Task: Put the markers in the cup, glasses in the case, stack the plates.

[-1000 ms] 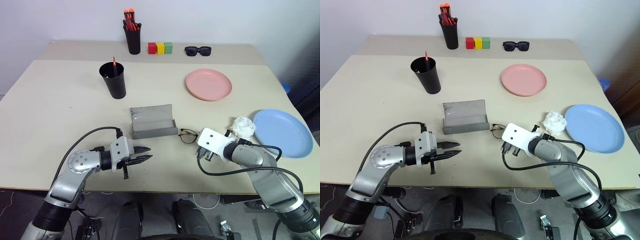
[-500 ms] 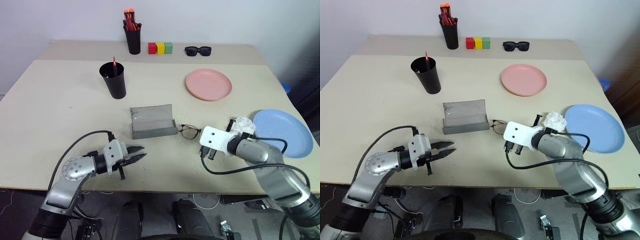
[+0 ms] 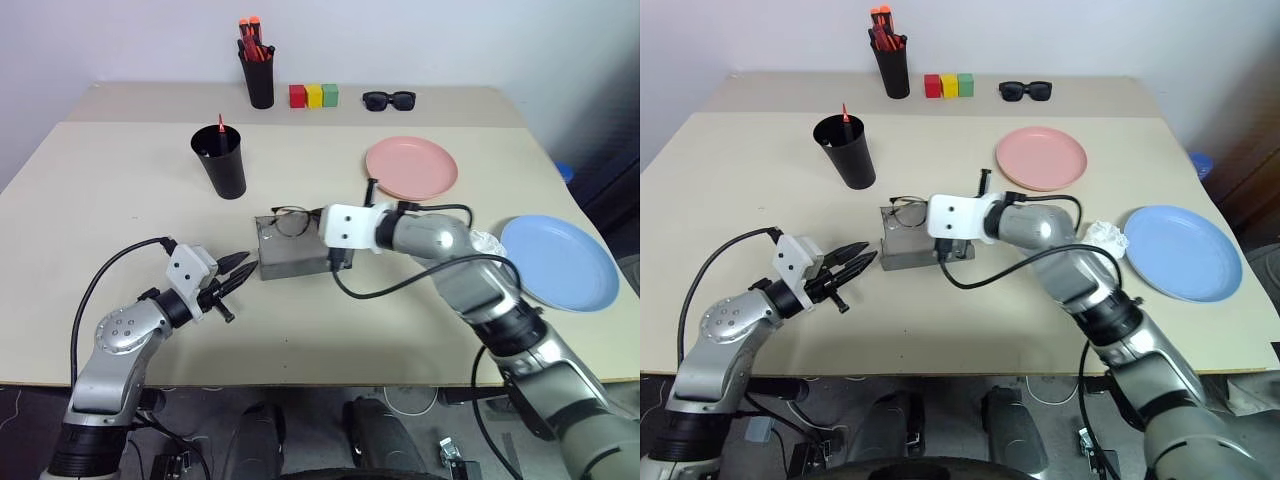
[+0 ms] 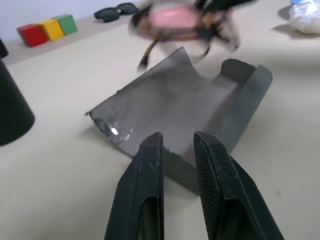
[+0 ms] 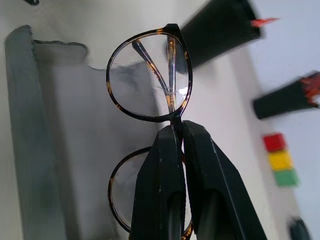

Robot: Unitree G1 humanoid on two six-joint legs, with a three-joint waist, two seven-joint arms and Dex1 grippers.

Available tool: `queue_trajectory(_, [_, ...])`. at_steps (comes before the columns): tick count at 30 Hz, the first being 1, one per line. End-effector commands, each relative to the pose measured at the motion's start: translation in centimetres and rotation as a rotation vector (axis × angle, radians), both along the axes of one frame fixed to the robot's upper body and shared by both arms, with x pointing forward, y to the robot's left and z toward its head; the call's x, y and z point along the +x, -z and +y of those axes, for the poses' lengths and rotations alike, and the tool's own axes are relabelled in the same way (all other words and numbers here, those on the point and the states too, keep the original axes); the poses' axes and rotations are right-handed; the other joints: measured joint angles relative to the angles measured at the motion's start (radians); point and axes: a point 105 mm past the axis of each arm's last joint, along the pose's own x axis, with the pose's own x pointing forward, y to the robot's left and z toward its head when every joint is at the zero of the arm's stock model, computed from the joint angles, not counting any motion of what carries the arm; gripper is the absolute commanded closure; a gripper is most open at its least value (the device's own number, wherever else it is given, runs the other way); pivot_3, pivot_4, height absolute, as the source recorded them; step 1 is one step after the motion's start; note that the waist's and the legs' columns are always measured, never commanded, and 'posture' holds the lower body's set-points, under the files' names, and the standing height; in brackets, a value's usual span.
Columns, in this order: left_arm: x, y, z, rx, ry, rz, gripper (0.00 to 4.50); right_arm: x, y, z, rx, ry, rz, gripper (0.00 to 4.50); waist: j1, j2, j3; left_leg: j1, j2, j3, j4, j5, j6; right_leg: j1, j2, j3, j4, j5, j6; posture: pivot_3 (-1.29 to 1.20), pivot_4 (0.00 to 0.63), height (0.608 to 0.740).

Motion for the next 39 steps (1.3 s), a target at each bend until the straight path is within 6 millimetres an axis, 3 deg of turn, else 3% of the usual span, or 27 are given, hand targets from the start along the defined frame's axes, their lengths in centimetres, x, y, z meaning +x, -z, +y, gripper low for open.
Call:
queue_trajectory(1, [-0.4, -2.2, 0.1, -0.018, -0.014, -0.056, 3.56, 0.1, -0.3, 0.7, 0.0, -0.033, -0.04, 4.47, 0.0, 0.0, 0.0, 0.0, 0.0, 0.0, 0.0, 0.0, 0.0, 0.0, 0.0, 0.0, 0.0, 0.0, 0.0, 0.0, 0.15, 0.725])
queue_trajectory(9, [-1.8, -2.9, -0.1, -0.016, -0.026, -0.023, 3.56, -1.2, 1.6, -0.2, -0.042, -0.076, 0.039, 4.47, -0.003, 0.0, 0.0, 0.0, 0.0, 0.0, 0.0, 0.0, 0.0, 0.0, 0.0, 0.0, 0.0, 0.0, 0.0, 0.0, 0.15, 0.725])
queue_trajectory(12, [-1.7, -3.0, -0.1, -0.017, -0.026, -0.015, 3.56, -1.4, 1.7, -0.3, -0.038, -0.077, 0.063, 3.55, -0.004, 0.0, 0.0, 0.0, 0.0, 0.0, 0.0, 0.0, 0.0, 0.0, 0.0, 0.0, 0.0, 0.0, 0.0, 0.0, 0.15, 0.725])
queue_trajectory(17, [-1.2, -3.0, 0.1, -0.021, -0.035, -0.012, 3.56, -0.9, 0.3, -0.4, -0.026, -0.061, -0.012, 1.02, -0.004, 0.0, 0.0, 0.001, 0.0, 0.0, 0.0, 0.0, 0.0, 0.0, 0.0, 0.0, 0.0, 0.0, 0.0, 0.0, 0.15, 0.725])
queue_trajectory(23, [2.0, -3.3, 0.9, -0.117, -0.084, 0.059, 3.56, -1.5, -2.4, -0.6, 0.066, -0.087, -0.01, 1.02, 0.002, 0.0, 0.0, 0.0, 0.0, 0.0, 0.0, 0.0, 0.0, 0.0, 0.0, 0.0, 0.0, 0.0, 0.0, 0.0, 0.15, 0.725])
queue_trajectory(25, [3.2, -3.6, 0.9, -0.137, -0.093, 0.085, 4.39, -1.7, -3.0, -0.9, 0.098, -0.088, -0.004, 0.98, 0.002, 0.0, 0.0, 0.0, 0.0, 0.0, 0.0, 0.0, 0.0, 0.0, 0.0, 0.0, 0.0, 0.0, 0.0, 0.0, 0.15, 0.725])
queue_trajectory(29, [6.7, -4.0, -0.3, -0.085, -0.099, 0.131, 4.46, -2.3, -3.8, -2.0, 0.157, -0.068, 0.003, 0.98, 0.004, 0.0, 0.0, 0.0, 0.0, -0.001, 0.0, 0.0, 0.0, 0.0, 0.0, 0.0, 0.0, 0.0, 0.0, 0.0, 0.15, 0.725])
queue_trajectory(34, [11.3, -4.2, -2.6, -0.031, -0.101, 0.247, 4.46, -3.8, -3.1, -4.4, 0.251, 0.012, 0.056, 0.98, 0.024, -0.001, 0.0, 0.0, -0.001, -0.001, 0.0, 0.0, 0.0, 0.0, 0.0, 0.0, -0.001, 0.0, 0.001, 0.0, 0.15, 0.725])
queue_trajectory(39, [14.8, -5.1, -4.8, -0.053, -0.097, 0.365, 4.46, -6.0, -0.4, -7.5, 0.289, 0.127, 0.124, 0.98, 0.028, -0.001, 0.001, -0.002, -0.002, -0.001, 0.0, 0.0, 0.0, 0.0, 0.0, -0.001, -0.002, 0.0, 0.001, 0.0, 0.15, 0.725])
